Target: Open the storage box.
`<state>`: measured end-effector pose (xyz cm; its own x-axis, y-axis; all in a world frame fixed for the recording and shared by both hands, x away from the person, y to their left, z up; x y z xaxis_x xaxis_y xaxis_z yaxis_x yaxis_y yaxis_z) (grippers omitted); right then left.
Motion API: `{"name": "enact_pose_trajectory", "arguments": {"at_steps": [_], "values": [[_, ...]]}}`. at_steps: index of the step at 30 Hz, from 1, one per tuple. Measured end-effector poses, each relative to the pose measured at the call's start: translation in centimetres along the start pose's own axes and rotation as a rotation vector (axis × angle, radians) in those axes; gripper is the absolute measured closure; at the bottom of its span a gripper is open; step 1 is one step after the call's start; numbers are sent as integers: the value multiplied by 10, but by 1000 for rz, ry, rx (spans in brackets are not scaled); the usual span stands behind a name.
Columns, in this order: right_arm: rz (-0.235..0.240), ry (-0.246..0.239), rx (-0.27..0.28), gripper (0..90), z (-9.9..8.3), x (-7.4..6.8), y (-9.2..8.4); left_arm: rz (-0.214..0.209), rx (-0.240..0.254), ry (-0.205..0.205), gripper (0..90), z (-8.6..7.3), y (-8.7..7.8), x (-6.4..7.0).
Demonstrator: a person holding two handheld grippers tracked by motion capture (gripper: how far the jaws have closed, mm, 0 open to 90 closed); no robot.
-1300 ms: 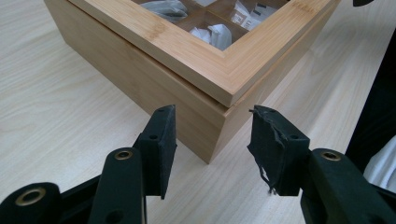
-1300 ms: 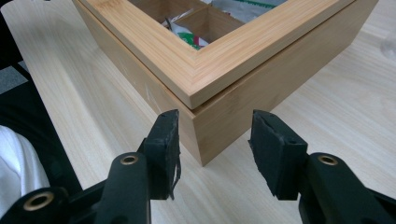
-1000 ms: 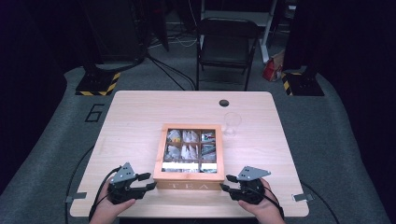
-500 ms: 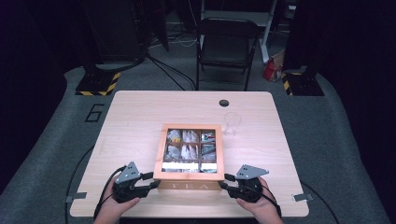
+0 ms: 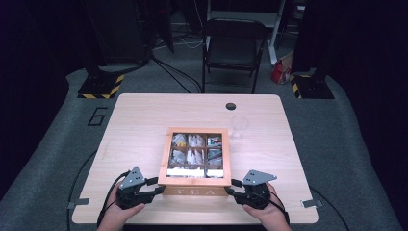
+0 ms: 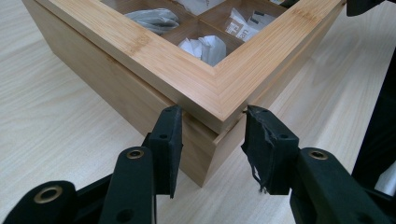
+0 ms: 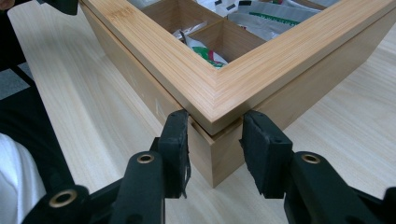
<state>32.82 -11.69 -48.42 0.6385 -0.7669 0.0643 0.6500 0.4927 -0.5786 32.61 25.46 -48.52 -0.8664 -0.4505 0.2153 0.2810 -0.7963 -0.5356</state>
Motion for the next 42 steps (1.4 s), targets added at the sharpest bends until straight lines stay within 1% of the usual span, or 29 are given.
{"name": "enact_pose_trajectory", "arguments": {"at_steps": [1,2,4,5,6,7,8,9,10,12,13,17,20,21,22,23,25,26,29,30,31,32,33,34,37,38,40,42], "values": [[3,2,1,610,0,0,0,9,10,4,567,1,0,0],[5,8,3,611,1,1,-1,9,10,4,567,1,0,0],[9,24,3,610,2,1,-2,7,13,1,567,2,-1,0],[9,24,3,610,2,1,-2,1,12,-1,567,4,-3,0],[10,29,15,611,4,2,-4,-3,15,-5,567,6,-5,0],[10,32,17,611,5,2,-5,-1,24,-5,567,8,-6,0],[8,33,24,611,7,2,-6,1,43,-17,567,8,-5,1],[11,36,30,610,8,2,-7,-2,35,-13,567,10,-7,1],[8,36,31,611,9,3,-8,4,38,-8,567,11,-7,1],[7,42,39,611,10,3,-8,8,38,-14,567,13,-7,1],[8,43,41,610,10,3,-9,9,32,-8,566,13,-8,1],[17,46,52,595,11,4,-9,5,31,-17,566,15,-9,1],[19,48,53,580,11,4,-9,11,34,-19,566,16,-8,2],[16,44,52,576,11,4,-9,11,33,-21,566,16,-8,2],[4,33,52,566,11,4,-9,18,34,-13,566,16,-8,1],[4,33,52,566,11,4,-9,6,27,-21,566,17,-9,2],[-10,23,57,556,12,4,-9,10,41,-21,566,18,-10,2],[-16,21,56,555,12,4,-10,6,37,-21,566,19,-11,1],[-24,25,65,555,14,5,-11,13,37,-18,565,22,-11,1],[-28,34,71,554,15,6,-12,6,30,-20,565,22,-12,1],[-28,32,74,553,16,7,-12,6,30,-20,565,22,-12,1],[-31,28,70,553,17,7,-13,13,41,-18,565,24,-12,1],[-31,28,70,553,17,7,-13,13,41,-18,565,24,-12,1],[-35,25,76,546,19,7,-13,18,40,-7,564,26,-13,0],[-36,25,78,542,21,8,-14,25,41,-11,554,27,-13,1],[-40,26,79,538,21,8,-15,35,40,-2,540,28,-14,0],[-44,29,77,527,23,8,-16,35,40,-1,530,29,-14,1],[-45,30,82,526,25,9,-16,42,40,12,527,32,-17,2]]}}
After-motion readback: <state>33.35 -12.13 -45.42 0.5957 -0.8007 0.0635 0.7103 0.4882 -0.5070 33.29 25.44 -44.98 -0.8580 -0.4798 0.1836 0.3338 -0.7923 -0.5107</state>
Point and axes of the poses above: each handheld gripper's, and its own axes: y roughly forward along the jaws, z roughly out of its top, x roughly to its right, the point moved 2 cm from there along y, roughly forward along the jaws, and after that the axes turned 14 degrees about -z, right-handed, at the moved point
